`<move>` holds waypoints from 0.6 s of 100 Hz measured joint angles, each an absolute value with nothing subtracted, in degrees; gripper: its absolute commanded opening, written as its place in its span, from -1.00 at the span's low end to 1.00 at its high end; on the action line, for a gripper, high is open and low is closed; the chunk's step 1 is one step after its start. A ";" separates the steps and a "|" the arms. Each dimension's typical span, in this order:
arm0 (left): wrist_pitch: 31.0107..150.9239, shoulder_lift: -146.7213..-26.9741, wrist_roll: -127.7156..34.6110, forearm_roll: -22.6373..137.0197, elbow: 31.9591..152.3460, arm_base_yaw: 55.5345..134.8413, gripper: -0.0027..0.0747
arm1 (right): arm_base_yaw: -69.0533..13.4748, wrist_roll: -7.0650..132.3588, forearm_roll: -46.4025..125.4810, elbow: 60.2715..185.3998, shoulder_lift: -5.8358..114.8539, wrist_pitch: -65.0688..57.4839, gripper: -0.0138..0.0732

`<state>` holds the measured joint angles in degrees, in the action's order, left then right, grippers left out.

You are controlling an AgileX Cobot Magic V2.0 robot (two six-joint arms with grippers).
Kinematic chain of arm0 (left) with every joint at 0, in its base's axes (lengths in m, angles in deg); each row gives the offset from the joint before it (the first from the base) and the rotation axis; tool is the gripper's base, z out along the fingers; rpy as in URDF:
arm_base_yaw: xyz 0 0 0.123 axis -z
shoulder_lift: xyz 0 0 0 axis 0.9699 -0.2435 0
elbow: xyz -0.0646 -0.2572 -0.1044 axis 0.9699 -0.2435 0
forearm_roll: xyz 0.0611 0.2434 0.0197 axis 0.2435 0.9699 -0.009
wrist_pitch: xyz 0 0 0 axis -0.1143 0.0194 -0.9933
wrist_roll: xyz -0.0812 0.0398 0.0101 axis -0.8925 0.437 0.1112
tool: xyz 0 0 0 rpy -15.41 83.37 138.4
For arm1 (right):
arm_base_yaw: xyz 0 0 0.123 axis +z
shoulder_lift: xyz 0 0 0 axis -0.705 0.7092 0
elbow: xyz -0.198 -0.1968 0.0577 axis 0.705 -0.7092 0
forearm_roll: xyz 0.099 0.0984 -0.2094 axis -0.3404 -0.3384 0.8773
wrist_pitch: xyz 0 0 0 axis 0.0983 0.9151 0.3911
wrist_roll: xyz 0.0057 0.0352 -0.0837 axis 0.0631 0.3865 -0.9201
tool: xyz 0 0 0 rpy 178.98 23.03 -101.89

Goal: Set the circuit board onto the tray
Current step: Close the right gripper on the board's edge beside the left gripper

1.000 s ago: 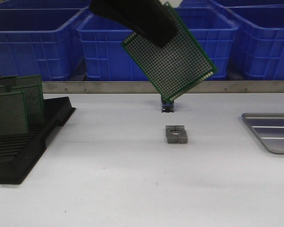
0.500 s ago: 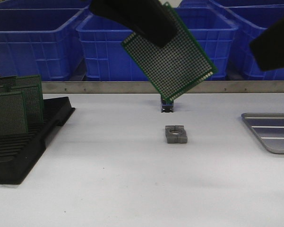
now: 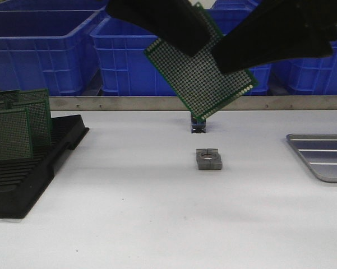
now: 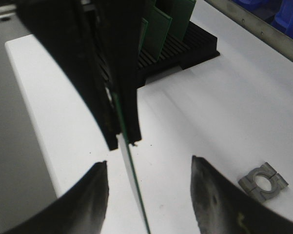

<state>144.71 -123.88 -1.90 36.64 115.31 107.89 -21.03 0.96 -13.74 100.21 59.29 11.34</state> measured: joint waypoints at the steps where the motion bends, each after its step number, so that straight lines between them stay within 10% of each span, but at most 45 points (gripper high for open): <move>1: 144.71 -123.88 -1.90 36.64 115.31 107.89 -0.98 | -21.03 0.96 -13.74 100.35 59.80 11.43 0.26; 43: 144.60 -123.88 -1.90 36.64 115.31 107.89 -0.97 | -20.94 0.34 -13.59 103.96 66.48 18.38 -0.91; 60: 144.62 -123.88 -1.90 36.54 115.31 107.89 -0.47 | -20.81 -0.38 -13.49 103.96 66.48 19.27 -0.96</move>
